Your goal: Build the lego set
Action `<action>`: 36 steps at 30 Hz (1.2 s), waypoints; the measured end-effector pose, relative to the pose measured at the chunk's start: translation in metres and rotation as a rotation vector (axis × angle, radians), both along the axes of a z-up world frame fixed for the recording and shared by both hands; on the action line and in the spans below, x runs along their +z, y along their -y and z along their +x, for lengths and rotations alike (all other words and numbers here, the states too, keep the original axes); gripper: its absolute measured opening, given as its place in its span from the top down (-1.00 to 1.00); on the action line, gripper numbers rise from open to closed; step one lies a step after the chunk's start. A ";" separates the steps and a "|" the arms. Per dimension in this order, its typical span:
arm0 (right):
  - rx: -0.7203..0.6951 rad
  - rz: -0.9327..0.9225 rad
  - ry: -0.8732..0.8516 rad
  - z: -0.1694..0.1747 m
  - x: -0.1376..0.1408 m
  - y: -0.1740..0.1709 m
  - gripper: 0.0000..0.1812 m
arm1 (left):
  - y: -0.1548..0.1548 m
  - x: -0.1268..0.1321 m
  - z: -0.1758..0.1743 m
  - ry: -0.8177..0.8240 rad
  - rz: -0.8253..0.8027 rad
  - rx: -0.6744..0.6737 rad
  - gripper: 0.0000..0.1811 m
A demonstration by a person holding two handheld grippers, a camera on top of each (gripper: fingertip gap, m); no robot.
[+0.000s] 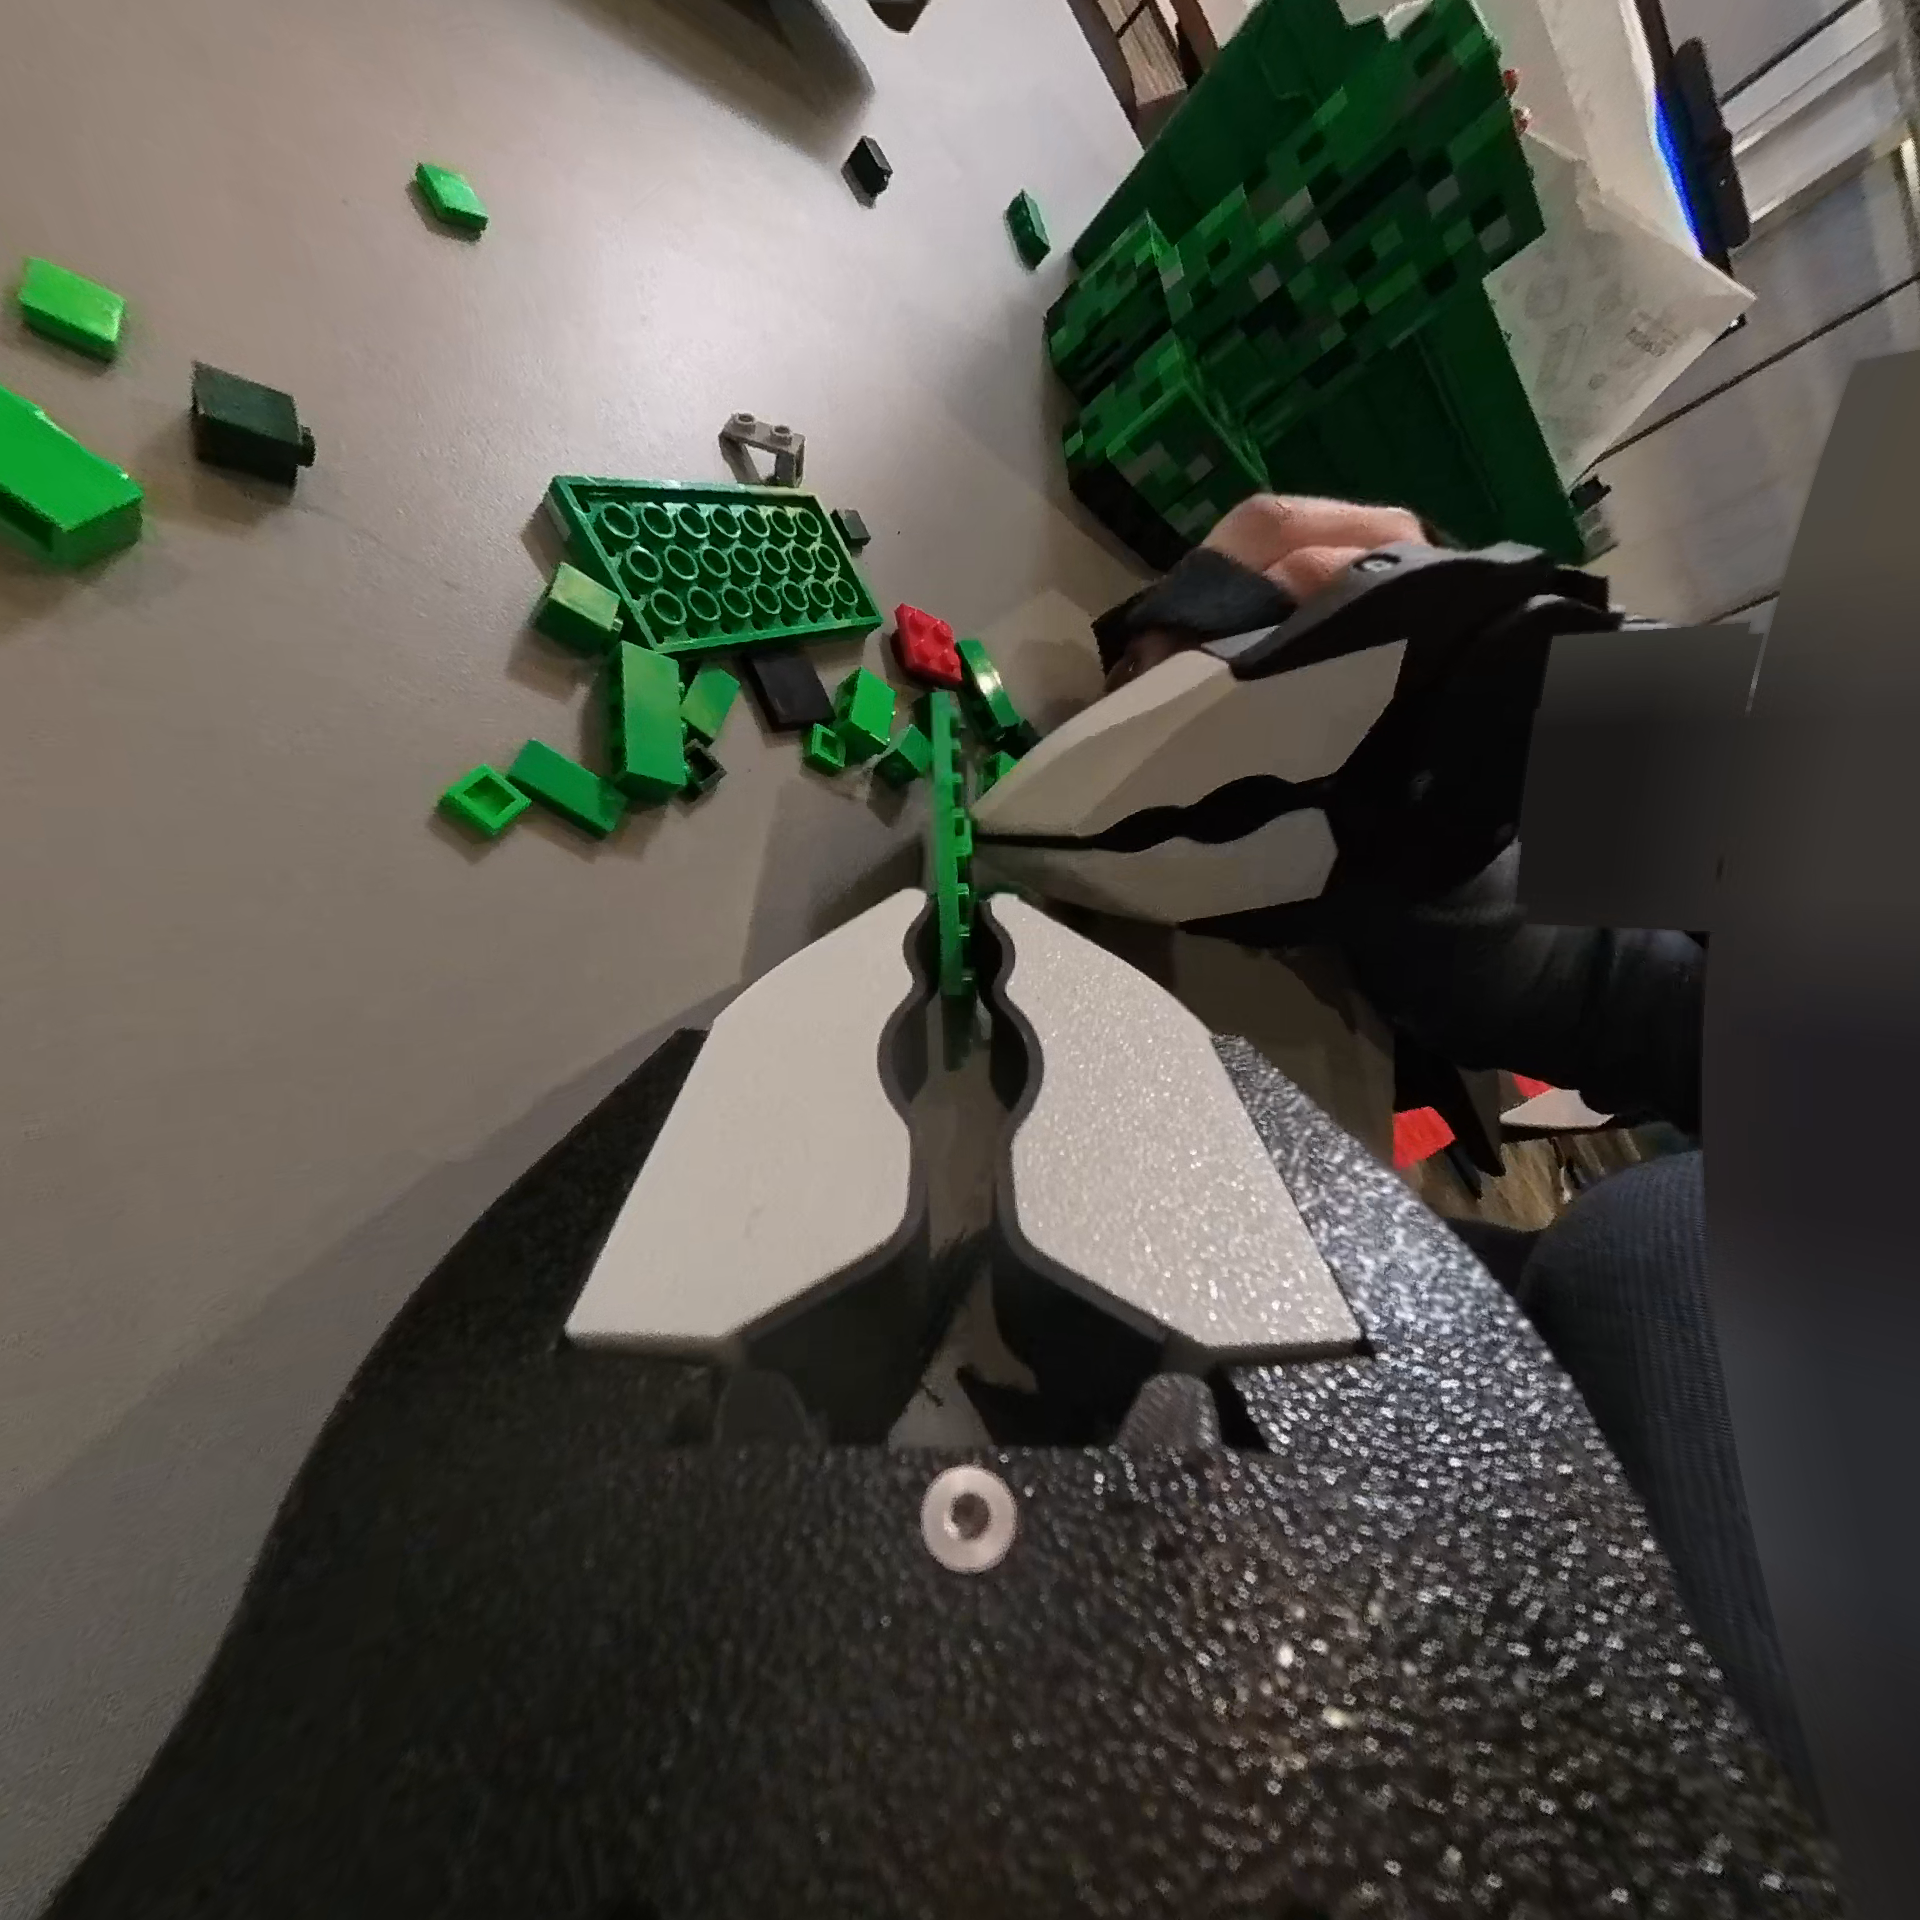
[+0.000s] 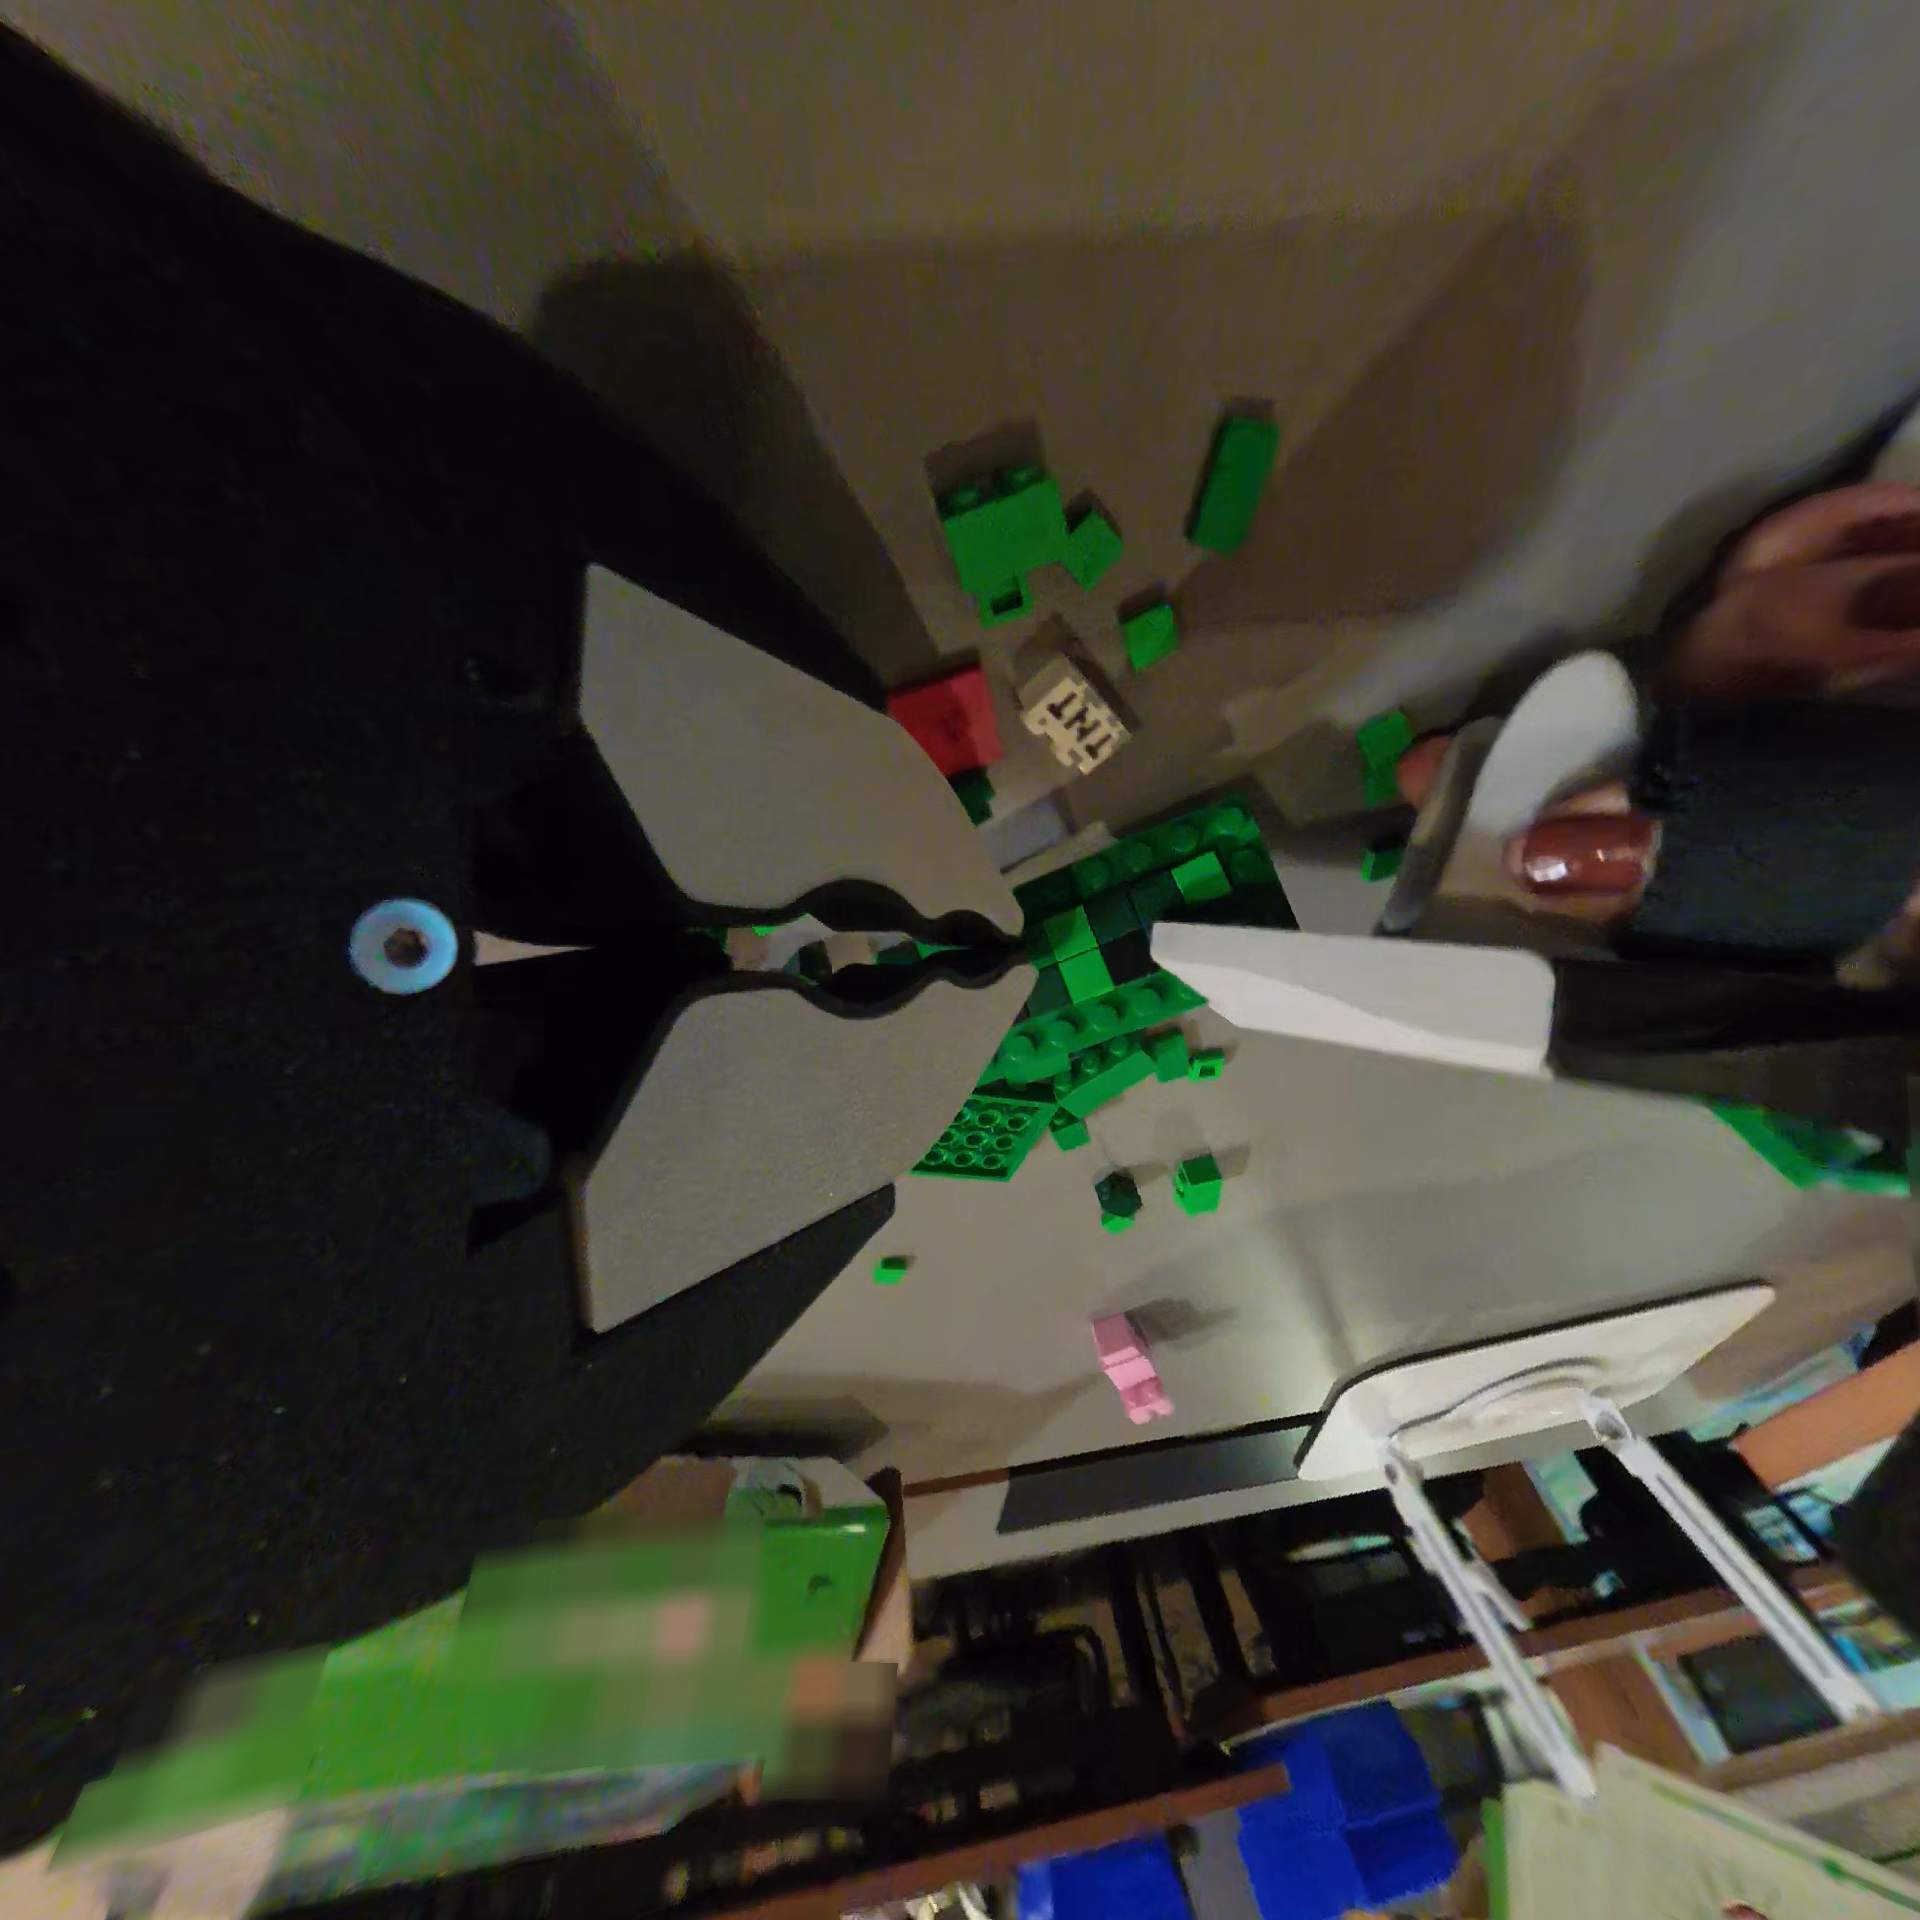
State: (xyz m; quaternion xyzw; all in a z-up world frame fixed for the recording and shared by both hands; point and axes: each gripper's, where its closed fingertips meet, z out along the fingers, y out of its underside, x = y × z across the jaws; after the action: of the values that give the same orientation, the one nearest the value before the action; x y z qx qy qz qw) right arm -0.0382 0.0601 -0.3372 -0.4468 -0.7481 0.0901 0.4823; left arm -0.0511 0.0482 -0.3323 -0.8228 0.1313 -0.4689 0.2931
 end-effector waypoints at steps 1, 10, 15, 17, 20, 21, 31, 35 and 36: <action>-0.021 -0.044 -0.028 0.000 0.002 -0.002 1.00 | -0.001 0.002 -0.001 0.013 0.005 0.009 0.93; -0.173 -0.562 -0.411 -0.007 0.045 -0.012 0.77 | -0.017 0.037 -0.005 0.044 0.335 0.108 0.94; -0.217 -0.851 -0.583 -0.005 0.064 -0.017 0.67 | -0.019 0.058 -0.009 -0.019 0.584 0.170 0.94; -0.222 -0.907 -0.629 -0.004 0.068 -0.019 0.65 | -0.018 0.064 -0.008 -0.039 0.656 0.179 0.94; -0.217 -0.801 -0.624 -0.003 0.070 -0.020 0.68 | -0.017 0.067 -0.006 -0.052 0.685 0.184 0.94; -0.224 -0.705 -0.595 -0.003 0.069 -0.020 0.68 | -0.017 0.066 -0.006 -0.056 0.679 0.180 0.94; -0.227 -0.476 -0.517 -0.004 0.063 -0.021 0.47 | -0.008 0.067 -0.002 -0.021 0.651 0.095 0.94; -0.079 -0.695 -0.535 -0.002 0.067 -0.008 0.74 | -0.001 0.067 0.003 0.008 0.635 0.015 0.94; -0.046 -0.754 -0.533 0.000 0.068 -0.006 0.78 | 0.001 0.067 0.004 0.020 0.627 -0.004 0.94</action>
State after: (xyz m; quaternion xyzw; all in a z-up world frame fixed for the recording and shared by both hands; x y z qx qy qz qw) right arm -0.0386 0.0659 -0.2695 -0.5688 -0.5029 0.4570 0.4634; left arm -0.0475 0.0470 -0.2652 -0.6873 0.2681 -0.4143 0.5330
